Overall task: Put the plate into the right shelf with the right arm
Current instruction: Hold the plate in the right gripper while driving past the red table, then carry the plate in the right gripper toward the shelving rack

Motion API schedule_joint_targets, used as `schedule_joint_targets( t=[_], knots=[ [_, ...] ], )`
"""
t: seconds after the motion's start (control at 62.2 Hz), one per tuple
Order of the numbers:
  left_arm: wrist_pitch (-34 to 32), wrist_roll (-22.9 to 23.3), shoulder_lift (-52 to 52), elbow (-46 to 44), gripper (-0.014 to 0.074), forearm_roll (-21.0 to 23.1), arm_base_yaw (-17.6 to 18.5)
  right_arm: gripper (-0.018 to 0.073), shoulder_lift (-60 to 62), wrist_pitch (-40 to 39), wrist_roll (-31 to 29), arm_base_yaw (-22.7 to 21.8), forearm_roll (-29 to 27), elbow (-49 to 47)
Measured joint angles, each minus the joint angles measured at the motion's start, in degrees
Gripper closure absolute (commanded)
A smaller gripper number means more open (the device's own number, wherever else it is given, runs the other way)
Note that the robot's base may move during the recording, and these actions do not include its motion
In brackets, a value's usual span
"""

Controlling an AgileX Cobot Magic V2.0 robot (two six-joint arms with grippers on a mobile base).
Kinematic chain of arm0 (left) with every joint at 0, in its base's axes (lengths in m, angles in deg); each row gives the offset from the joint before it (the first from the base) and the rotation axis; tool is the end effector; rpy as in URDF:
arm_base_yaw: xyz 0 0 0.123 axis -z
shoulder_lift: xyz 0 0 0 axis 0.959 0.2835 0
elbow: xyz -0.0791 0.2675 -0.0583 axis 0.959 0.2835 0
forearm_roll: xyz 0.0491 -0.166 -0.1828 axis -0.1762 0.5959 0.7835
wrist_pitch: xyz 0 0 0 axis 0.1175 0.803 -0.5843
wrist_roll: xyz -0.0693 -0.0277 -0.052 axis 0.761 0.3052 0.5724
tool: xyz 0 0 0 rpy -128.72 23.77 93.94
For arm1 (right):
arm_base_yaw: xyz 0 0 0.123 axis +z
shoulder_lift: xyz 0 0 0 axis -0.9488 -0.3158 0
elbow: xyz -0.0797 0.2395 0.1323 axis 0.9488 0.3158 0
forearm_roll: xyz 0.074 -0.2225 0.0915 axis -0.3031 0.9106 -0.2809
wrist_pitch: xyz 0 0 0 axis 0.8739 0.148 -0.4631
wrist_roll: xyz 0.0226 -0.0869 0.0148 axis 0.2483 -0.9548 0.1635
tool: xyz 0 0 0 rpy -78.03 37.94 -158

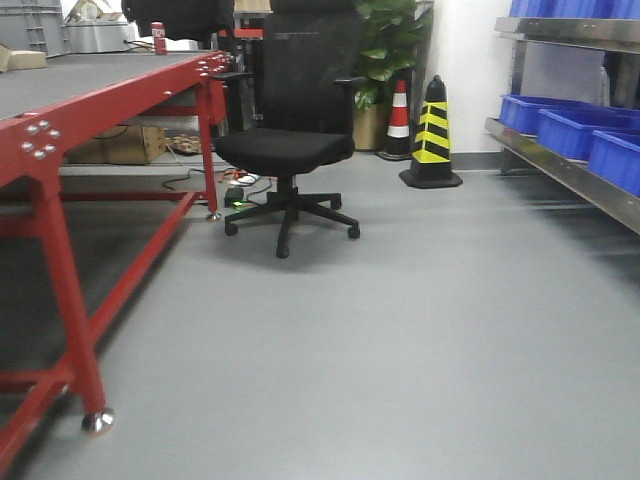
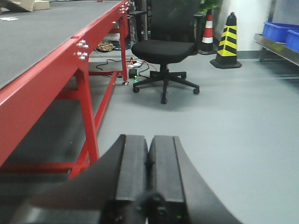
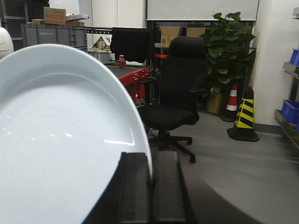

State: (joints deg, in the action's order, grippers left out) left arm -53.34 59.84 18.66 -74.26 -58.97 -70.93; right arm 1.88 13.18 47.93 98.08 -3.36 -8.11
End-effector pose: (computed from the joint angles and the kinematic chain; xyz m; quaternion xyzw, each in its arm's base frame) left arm 0.0564 -0.0047 0.1921 0.0440 0.7226 -0.0054 0.6898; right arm 0.0489 0.0086 0.3889 -0.0917 0.6557 0.1245 0.7390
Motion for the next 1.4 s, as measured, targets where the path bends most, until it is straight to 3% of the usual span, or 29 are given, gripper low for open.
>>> schedule_joint_targets(
  t=[1.399],
  knots=[
    [-0.11,0.0,0.0,0.0,0.0643,0.0,0.0,0.053,0.0,0.1,0.0,0.0,0.0,0.0]
  ],
)
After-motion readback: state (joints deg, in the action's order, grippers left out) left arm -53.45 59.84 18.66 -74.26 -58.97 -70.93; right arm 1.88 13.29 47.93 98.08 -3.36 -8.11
